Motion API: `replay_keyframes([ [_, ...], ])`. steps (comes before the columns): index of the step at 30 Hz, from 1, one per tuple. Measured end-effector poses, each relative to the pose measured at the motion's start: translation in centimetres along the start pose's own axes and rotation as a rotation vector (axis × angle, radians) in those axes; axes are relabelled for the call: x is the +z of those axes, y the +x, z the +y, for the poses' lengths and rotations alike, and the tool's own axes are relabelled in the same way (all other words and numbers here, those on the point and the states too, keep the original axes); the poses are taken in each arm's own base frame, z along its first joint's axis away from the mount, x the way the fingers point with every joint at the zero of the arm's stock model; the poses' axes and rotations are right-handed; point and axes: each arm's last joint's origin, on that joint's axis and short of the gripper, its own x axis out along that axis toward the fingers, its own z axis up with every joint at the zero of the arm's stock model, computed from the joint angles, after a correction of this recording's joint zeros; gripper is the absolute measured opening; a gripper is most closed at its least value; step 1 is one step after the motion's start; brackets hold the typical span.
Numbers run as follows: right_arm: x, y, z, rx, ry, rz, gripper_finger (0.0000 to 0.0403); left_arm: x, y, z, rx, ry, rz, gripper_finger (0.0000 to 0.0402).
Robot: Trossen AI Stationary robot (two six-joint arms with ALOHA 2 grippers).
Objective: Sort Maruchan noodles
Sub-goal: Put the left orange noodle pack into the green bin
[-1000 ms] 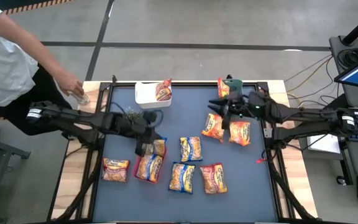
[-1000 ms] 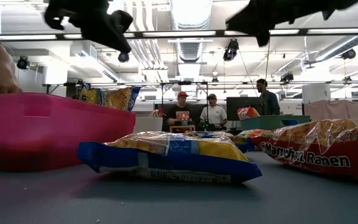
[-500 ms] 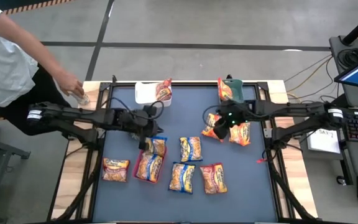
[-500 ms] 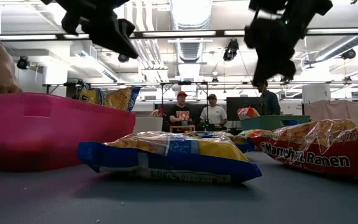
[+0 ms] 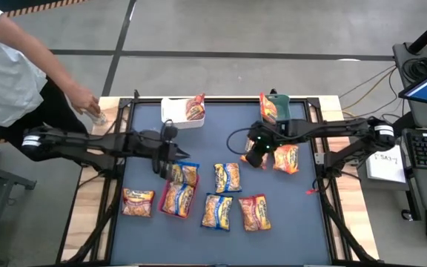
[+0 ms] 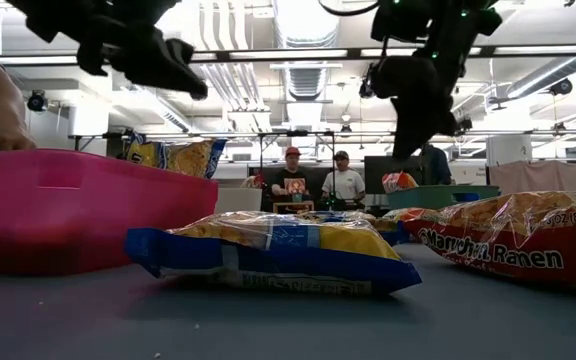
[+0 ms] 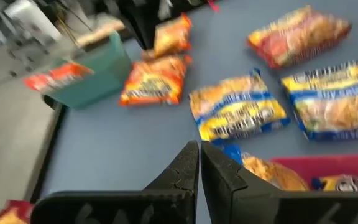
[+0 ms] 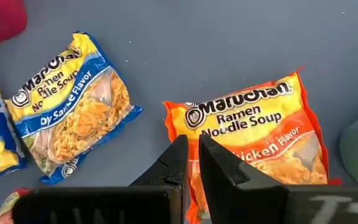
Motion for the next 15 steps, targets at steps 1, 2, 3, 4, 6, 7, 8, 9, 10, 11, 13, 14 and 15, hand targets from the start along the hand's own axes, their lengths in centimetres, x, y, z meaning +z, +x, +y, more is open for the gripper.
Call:
replay_keyframes([
  [1, 0.2, 0.2, 0.1, -0.002, 0.000, 0.001, 0.0027, -0.1, -0.3, 0.1, 0.018, 0.002, -0.021, 0.0000],
  [2, 0.3, 0.3, 0.1, -0.003, 0.001, 0.004, 0.0027, -0.1, -0.6, 0.3, 0.042, 0.005, -0.043, 0.0000],
  [3, 0.3, 0.5, 0.2, -0.008, 0.000, 0.014, 0.0027, -0.1, -0.8, 0.5, 0.068, 0.011, -0.059, 0.0000],
  [4, 0.5, 0.7, 0.2, -0.010, 0.000, 0.020, 0.0027, -0.1, -1.0, 0.6, 0.090, 0.020, -0.070, 0.0000],
  [6, 0.7, 0.9, 0.3, -0.013, 0.006, 0.035, 0.0027, -0.1, -1.3, 0.9, 0.142, 0.045, -0.096, 0.0000],
  [7, 0.7, 1.0, 0.3, -0.022, 0.011, 0.056, 0.0027, -0.2, -1.4, 1.1, 0.166, 0.056, -0.102, 0.0000],
  [8, 0.7, 1.1, 0.4, -0.029, 0.011, 0.073, 0.0027, -0.3, -1.5, 1.1, 0.186, 0.061, -0.100, 0.0000],
  [9, 0.7, 1.1, 0.4, -0.036, 0.018, 0.089, 0.0027, -0.5, -1.4, 1.2, 0.203, 0.061, -0.095, 0.0000],
  [10, 0.6, 1.2, 0.3, -0.047, 0.025, 0.111, 0.0027, -0.6, -1.4, 1.2, 0.218, 0.058, -0.095, 0.0000],
  [11, 0.5, 1.3, 0.3, -0.060, 0.040, 0.134, 0.0027, -0.7, -1.4, 1.3, 0.231, 0.056, -0.090, 0.0000],
  [13, 0.3, 1.5, 0.2, -0.074, 0.075, 0.157, 0.0027, -0.9, -1.2, 1.2, 0.241, 0.052, -0.073, 0.0000],
  [14, 0.2, 1.6, 0.1, -0.083, 0.093, 0.173, 0.0027, -1.0, -1.1, 1.2, 0.242, 0.051, -0.066, 0.0000],
  [15, 0.0, 1.6, 0.1, -0.092, 0.111, 0.186, 0.0027, -1.1, -1.1, 1.2, 0.238, 0.050, -0.058, 0.0000],
])
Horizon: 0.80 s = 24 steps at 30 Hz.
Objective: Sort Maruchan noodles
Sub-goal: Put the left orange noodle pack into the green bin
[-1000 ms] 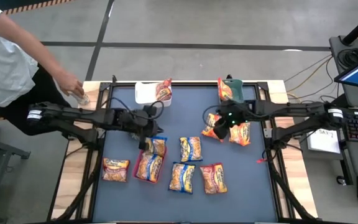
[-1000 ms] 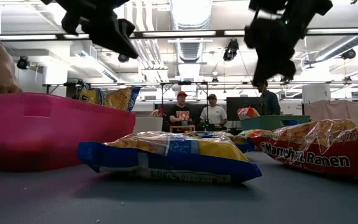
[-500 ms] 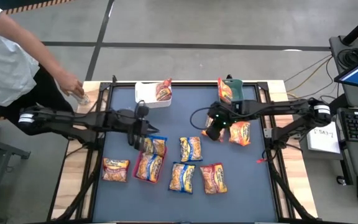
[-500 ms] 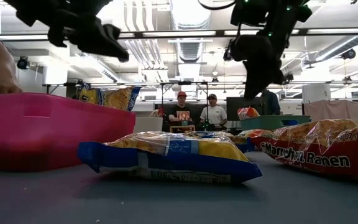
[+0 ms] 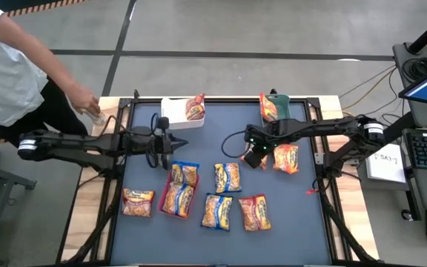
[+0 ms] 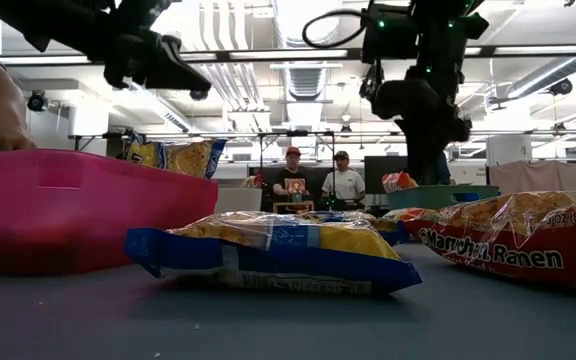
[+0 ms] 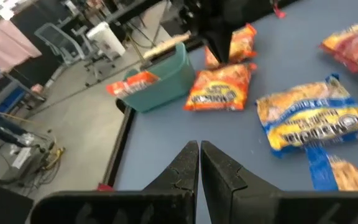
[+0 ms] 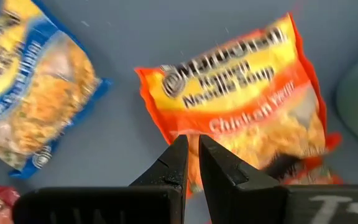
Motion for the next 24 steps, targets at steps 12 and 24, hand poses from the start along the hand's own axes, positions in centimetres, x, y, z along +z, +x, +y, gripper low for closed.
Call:
replay_keyframes([
  [12, -0.2, 1.4, -0.6, -0.128, 0.034, -0.106, 0.0027, 0.1, 0.2, 0.4, 0.113, -0.014, 0.044, 0.0000],
  [24, -0.3, 2.1, -0.6, -0.104, 0.072, -0.145, 0.0027, 0.2, 0.2, 0.5, 0.119, -0.044, 0.034, 0.0000],
])
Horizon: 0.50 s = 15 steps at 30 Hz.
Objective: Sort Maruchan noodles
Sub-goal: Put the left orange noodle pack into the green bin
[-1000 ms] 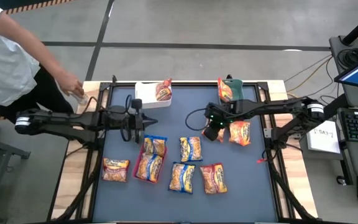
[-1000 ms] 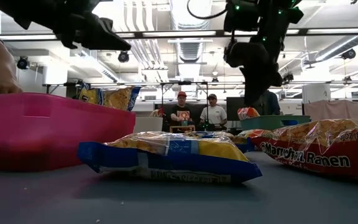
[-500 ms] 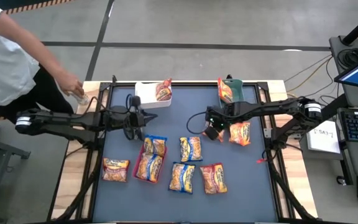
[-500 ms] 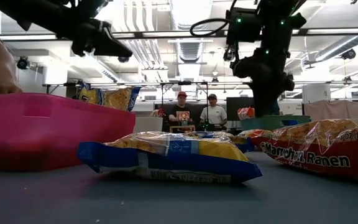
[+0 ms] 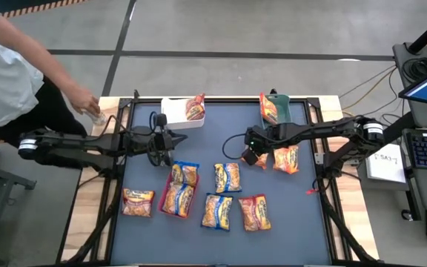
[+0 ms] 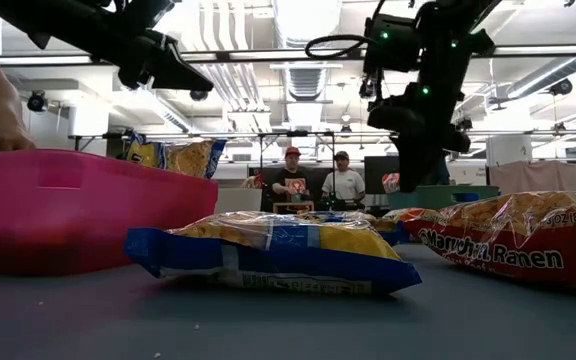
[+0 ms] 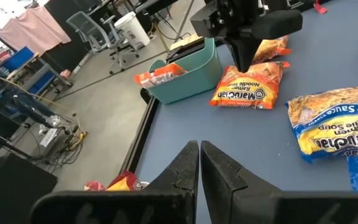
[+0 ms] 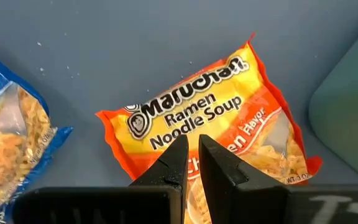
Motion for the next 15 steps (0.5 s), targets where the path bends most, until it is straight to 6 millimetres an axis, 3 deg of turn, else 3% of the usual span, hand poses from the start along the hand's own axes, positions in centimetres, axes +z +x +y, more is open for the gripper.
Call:
replay_keyframes([
  [7, -1.0, 1.1, -0.4, -0.007, -0.007, 0.010, 0.0027, 0.0, 0.0, 0.0, 0.002, -0.044, -0.005, 0.0000],
  [15, -1.4, 1.6, 0.0, -0.038, -0.058, -0.075, 0.0027, -0.1, 0.2, -0.2, -0.006, -0.293, 0.009, 0.0000],
])
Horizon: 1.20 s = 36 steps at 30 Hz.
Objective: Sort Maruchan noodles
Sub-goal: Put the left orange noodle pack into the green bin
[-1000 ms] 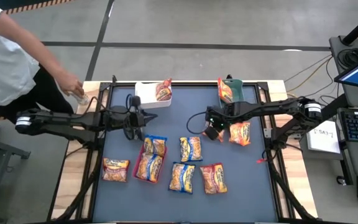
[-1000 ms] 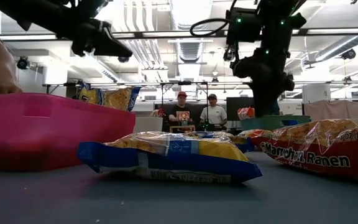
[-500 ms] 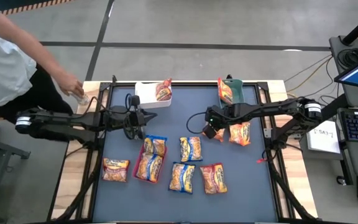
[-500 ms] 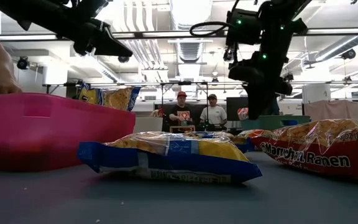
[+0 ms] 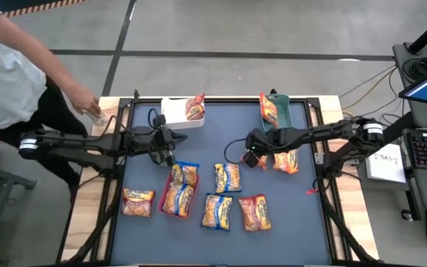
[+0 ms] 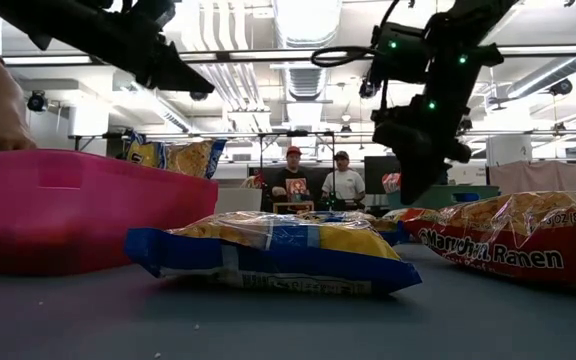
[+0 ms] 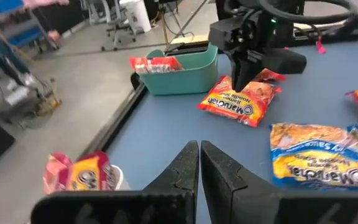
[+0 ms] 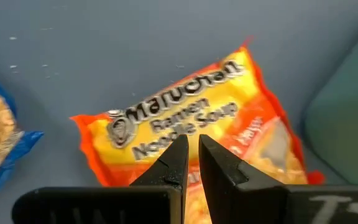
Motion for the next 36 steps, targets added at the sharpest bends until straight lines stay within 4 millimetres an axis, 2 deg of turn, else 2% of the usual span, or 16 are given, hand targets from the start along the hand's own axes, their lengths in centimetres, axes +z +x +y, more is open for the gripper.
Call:
replay_keyframes([
  [5, -0.2, -0.1, 0.3, 0.038, -0.020, 0.019, 0.0027, 0.1, 0.5, -0.2, -0.006, -0.085, -0.016, 0.0000],
  [14, -0.3, -0.1, 0.4, 0.040, -0.078, 0.012, 0.0027, 0.3, 2.1, -0.7, -0.001, -0.078, -0.063, 0.0000],
  [22, -1.6, 0.1, 1.0, 0.043, -0.070, 0.040, 0.0027, 0.9, 1.8, -0.9, -0.014, -0.079, -0.080, 0.0000],
  [30, -2.3, -1.6, 2.3, 0.095, -0.071, 0.025, 0.0027, 0.9, 1.8, -1.1, -0.024, -0.077, -0.081, 0.0000],
  [36, -3.4, -4.0, 3.3, 0.166, -0.091, -0.016, 0.0027, 1.0, 1.9, -1.4, -0.123, -0.108, -0.088, 0.0000],
])
